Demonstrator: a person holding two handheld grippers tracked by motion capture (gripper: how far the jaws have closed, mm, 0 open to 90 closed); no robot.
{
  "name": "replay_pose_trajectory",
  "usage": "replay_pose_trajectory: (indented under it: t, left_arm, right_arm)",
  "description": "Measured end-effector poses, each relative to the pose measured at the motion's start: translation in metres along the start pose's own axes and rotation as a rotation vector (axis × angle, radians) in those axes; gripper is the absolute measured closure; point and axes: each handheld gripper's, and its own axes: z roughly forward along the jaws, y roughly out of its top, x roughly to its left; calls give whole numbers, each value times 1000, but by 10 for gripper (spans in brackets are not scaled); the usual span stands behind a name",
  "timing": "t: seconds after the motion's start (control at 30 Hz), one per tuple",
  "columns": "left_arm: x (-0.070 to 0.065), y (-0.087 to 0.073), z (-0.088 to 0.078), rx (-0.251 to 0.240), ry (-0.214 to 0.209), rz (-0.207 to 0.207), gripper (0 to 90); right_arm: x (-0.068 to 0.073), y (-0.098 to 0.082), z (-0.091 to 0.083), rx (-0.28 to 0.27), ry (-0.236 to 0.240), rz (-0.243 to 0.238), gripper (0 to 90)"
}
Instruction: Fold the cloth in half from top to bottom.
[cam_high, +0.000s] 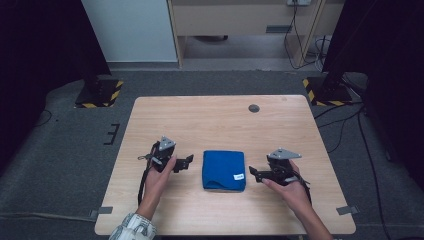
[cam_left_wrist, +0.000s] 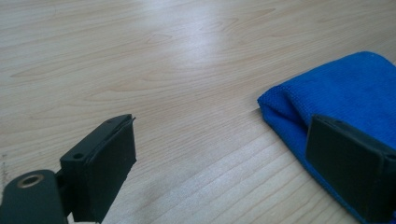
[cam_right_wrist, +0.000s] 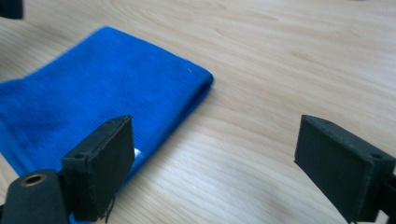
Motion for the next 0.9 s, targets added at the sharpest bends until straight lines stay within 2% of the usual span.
replay_pose_trajectory:
  t: [0.27,0.4,0.6,0.73,0.83,0.9]
  left_arm:
    - [4,-5,5,53,38,28,81]
    - [10,-8,7,75,44,18,81]
    - [16,-13,11,114,71,26,80]
    - [19,-16,15,147,93,37,79]
    - [20,-18,18,162,98,40,73]
    - [20,-18,19,169,103,43,72]
  right_arm:
    - [-23,-10,-3,35,-39,29,104]
    - [-38,-13,-5,38,-65,64,104]
    - [-61,-16,-8,30,-129,110,105]
    - [-74,-20,-4,51,-178,136,107]
    - [-79,-23,0,67,-203,160,108]
    - [-80,-24,3,82,-223,152,102]
